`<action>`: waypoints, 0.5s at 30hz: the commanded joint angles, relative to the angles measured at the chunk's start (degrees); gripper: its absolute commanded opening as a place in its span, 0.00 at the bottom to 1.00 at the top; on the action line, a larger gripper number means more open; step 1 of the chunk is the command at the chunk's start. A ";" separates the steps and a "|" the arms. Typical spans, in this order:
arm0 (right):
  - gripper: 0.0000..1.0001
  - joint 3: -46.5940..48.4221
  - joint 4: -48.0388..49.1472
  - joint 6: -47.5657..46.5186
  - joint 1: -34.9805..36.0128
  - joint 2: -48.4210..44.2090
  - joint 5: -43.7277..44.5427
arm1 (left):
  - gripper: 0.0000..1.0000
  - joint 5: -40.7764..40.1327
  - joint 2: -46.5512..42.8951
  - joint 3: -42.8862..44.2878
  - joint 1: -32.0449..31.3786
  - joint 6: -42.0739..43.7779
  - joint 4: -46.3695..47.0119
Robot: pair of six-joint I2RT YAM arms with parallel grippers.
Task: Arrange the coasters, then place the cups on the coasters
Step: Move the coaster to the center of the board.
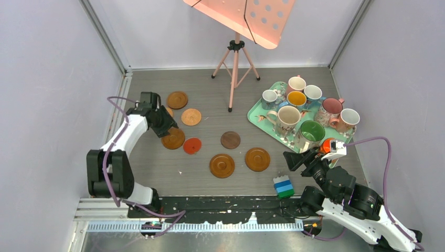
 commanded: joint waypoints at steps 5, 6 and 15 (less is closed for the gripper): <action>0.89 0.74 1.29 0.10 -0.06 -4.87 -0.34 | 0.51 -1.40 -2.19 -8.16 0.48 0.11 1.91; 0.89 0.74 1.31 0.10 -0.01 -5.04 -0.36 | 0.51 -1.06 -1.43 -8.56 0.54 -0.32 2.43; 0.89 0.89 0.96 0.40 -0.06 -5.92 -0.45 | 0.50 -5.59 0.84 -10.81 0.64 -2.31 4.23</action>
